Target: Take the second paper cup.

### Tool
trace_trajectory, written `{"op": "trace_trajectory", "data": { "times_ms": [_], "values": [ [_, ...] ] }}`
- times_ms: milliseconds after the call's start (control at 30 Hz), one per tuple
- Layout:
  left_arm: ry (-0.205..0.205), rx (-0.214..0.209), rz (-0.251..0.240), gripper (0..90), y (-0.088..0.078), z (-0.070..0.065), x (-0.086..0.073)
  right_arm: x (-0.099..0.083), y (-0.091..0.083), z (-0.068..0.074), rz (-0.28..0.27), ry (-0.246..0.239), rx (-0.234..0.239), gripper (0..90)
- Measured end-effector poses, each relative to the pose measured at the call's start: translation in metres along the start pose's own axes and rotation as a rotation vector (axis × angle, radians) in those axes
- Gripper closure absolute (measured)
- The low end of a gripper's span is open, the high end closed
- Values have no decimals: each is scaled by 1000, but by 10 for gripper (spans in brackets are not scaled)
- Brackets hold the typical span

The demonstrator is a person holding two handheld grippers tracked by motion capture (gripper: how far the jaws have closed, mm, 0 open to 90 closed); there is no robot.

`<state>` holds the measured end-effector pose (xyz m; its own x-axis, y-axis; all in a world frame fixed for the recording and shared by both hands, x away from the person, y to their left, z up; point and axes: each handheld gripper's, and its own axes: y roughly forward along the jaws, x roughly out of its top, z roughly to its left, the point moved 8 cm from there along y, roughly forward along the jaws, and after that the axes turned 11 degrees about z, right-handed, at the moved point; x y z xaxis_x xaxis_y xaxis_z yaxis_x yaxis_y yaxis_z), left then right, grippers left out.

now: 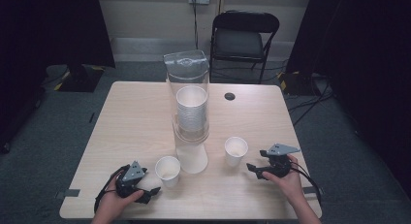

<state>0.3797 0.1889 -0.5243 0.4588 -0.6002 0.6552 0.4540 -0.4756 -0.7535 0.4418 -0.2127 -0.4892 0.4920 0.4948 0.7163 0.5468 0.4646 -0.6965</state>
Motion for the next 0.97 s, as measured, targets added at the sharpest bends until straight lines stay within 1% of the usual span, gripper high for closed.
{"op": "trace_trajectory", "data": {
  "times_ms": [67,267,433,467,500,633,667,767,833,900,967],
  "values": [
    [0,0,0,122,0,0,0,-1,-2,-2,-4,13,-3,182],
    [0,0,2,122,0,0,0,-10,-5,-6,12,18,-6,181],
    [0,0,-1,122,0,0,0,-16,-7,-10,20,32,-6,179],
    [0,0,1,122,0,0,0,-18,-8,-13,27,33,-21,179],
    [0,0,1,122,0,0,0,-20,-8,-14,34,35,-23,179],
    [-1,0,1,122,0,0,0,-28,-8,-17,62,46,-9,156],
    [0,0,1,122,0,0,0,-29,-8,-18,68,50,-14,150],
    [-1,0,2,121,0,0,0,-33,-7,-21,91,36,-25,150],
    [0,0,0,122,0,0,0,-34,-7,-22,84,32,-25,148],
    [-1,0,1,122,0,0,0,-35,-7,-23,90,16,-33,145],
    [0,0,2,122,0,0,0,-35,-6,-24,95,5,-48,143]
  ]
}}
